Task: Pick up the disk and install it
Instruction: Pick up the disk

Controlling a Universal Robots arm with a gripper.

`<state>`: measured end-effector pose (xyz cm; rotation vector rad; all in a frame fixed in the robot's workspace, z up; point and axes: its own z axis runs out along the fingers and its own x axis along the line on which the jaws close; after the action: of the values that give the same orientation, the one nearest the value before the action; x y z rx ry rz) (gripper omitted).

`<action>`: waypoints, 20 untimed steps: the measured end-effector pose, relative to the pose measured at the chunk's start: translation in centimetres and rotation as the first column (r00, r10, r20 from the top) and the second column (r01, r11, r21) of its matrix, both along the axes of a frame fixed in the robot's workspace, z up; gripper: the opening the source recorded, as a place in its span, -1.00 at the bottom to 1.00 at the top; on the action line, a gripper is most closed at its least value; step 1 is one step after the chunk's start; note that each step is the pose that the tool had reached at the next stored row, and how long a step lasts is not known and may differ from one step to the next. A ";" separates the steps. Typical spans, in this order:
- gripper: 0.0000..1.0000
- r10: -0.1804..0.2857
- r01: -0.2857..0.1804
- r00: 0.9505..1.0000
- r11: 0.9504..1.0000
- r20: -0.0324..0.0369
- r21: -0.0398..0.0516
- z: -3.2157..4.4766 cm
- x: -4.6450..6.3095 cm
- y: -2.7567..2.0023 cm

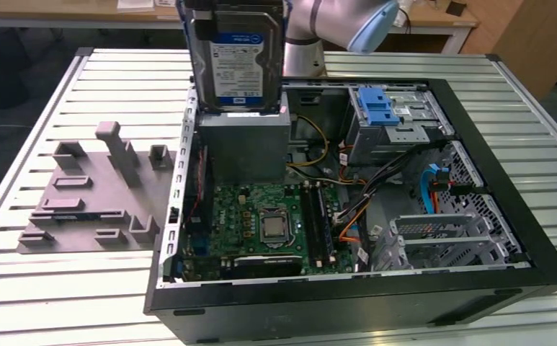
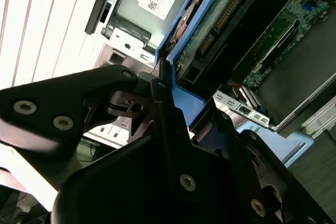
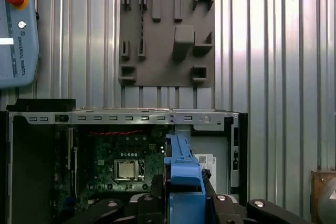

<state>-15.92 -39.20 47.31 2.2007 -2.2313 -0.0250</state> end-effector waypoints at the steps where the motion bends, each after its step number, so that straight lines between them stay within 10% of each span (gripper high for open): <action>1: -0.27 0.000 0.000 1.000 1.000 0.000 0.000 -0.01 0.4 0.00; 15: -0.27 0.000 0.000 1.000 1.000 0.000 0.000 -0.15 6.8 0.00; 20: -0.27 0.000 0.000 1.000 1.000 0.000 0.000 -0.27 7.2 -0.65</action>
<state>-8.70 -39.85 47.04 2.2007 -2.2315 -0.0251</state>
